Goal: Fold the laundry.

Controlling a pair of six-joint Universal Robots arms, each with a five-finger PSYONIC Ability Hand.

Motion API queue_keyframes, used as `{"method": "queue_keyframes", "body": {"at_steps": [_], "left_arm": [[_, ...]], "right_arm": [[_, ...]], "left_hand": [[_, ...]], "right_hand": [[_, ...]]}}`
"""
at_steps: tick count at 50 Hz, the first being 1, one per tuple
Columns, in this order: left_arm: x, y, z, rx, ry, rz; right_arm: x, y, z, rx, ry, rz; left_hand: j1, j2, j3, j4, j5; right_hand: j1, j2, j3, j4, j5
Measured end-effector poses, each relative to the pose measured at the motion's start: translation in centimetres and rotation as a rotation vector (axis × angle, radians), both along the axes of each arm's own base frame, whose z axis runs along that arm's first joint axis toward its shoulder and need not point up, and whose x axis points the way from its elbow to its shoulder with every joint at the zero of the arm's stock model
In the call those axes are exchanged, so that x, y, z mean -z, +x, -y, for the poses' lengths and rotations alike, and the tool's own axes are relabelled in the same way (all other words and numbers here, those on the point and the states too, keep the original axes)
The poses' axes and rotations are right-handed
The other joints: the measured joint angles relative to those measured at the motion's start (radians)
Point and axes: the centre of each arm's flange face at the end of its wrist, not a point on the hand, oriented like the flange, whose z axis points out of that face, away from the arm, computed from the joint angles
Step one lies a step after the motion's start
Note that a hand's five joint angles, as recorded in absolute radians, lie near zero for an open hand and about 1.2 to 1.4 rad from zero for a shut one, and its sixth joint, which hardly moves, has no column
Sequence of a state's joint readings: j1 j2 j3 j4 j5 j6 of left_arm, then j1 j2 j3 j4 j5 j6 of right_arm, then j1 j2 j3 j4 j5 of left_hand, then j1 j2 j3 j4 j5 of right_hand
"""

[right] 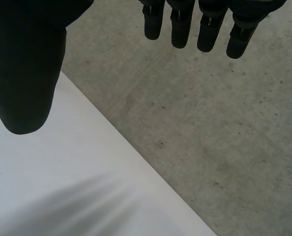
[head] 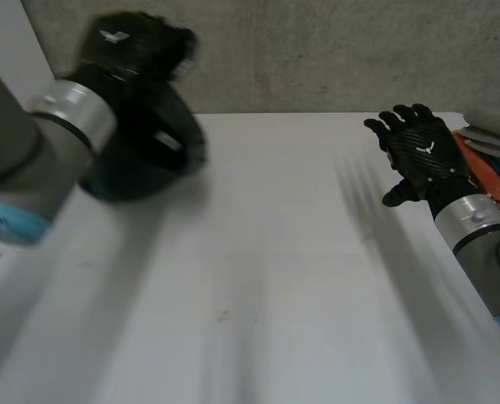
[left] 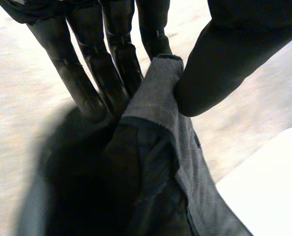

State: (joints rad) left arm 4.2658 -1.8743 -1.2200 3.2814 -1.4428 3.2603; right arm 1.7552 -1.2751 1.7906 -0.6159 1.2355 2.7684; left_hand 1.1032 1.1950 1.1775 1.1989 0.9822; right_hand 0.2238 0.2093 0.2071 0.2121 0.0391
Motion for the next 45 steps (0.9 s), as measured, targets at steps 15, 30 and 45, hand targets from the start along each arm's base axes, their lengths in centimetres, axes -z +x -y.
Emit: {"method": "queue_keyframes", "body": {"at_steps": [15, 30, 45], "left_arm": [[12.8, -10.6, -11.2, 0.368, 0.309, 0.131], [5.8, -1.6, -4.5, 0.123, 0.196, 0.014], [14.9, 5.5, 5.0, 0.041, 0.337, 0.292]], "right_arm": [[1.8, -1.6, 2.1, 0.097, 0.062, -0.008], [0.6, 0.1, -1.4, 0.088, 0.388, 0.041], [-0.2, 7.3, -8.1, -0.089, 0.716, 0.133]], "left_hand": [[-0.771, -0.788, -0.764, -0.8, -0.753], [-0.912, -0.987, -0.962, -0.993, -0.934], [-0.912, -0.988, -0.962, -0.993, -0.934]], "right_hand": [[0.0, 0.0, 0.0, 0.0, 0.0], [0.0, 0.0, 0.0, 0.0, 0.0], [0.0, 0.0, 0.0, 0.0, 0.0]]}}
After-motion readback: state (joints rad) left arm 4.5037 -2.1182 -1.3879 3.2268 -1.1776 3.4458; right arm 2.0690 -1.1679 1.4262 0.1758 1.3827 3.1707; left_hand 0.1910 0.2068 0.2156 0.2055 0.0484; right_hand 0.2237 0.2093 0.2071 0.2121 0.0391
